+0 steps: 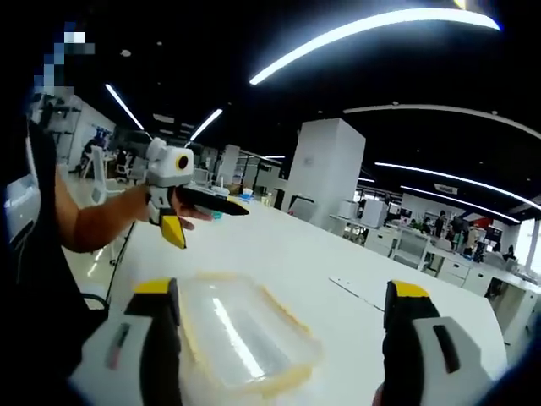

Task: Snap each plastic latch of the storage box into its locked position after aligning the lid with the box until every specified latch is closed and the lid sits flush.

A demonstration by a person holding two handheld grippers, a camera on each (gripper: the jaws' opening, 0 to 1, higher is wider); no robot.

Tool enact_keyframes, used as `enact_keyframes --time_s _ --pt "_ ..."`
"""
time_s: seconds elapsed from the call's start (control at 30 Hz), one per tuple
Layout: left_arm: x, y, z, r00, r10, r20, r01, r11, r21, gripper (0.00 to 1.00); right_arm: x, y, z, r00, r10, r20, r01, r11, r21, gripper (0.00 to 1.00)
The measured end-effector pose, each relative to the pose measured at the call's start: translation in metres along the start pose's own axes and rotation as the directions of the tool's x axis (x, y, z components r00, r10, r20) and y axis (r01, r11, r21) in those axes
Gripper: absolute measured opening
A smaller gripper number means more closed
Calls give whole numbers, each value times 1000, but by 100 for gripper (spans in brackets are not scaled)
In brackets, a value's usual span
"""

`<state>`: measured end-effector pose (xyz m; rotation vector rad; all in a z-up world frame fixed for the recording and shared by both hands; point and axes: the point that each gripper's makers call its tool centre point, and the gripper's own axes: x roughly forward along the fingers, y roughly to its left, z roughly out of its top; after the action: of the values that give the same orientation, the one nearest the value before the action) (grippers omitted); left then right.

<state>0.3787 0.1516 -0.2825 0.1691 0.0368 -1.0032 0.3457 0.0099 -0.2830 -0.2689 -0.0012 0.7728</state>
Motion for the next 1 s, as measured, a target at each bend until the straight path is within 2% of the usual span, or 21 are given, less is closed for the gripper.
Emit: enact_keyframes --time_s 0.27,0.33,0.4,0.53,0.77,1.0 --pt "-3 4 -2 1000 14 20 -13 1000 -26 100 -2 1 -5 1000 -13 9 12 999 30 100" --pt "-3 3 -3 1000 16 25 -15 999 -42 100 -3 3 -4 1000 -12 14 11 999 40 100" --pt "-2 1 -2 998 13 59 -8 996 -92 100 -4 4 -5 1000 -16 18 15 999 47 100" --pt "-1 0 -13 1000 23 15 -22 997 -76 100 -4 4 -8 999 -32 17 31 998 52 100" --pt "-4 2 -13 998 48 45 -43 994 -104 100 -3 10 -15 999 -30 20 29 997 76 100" --pt "-1 -4 -30 999 48 22 -45 993 -114 100 1 18 -27 1000 -24 10 23 995 94 100"
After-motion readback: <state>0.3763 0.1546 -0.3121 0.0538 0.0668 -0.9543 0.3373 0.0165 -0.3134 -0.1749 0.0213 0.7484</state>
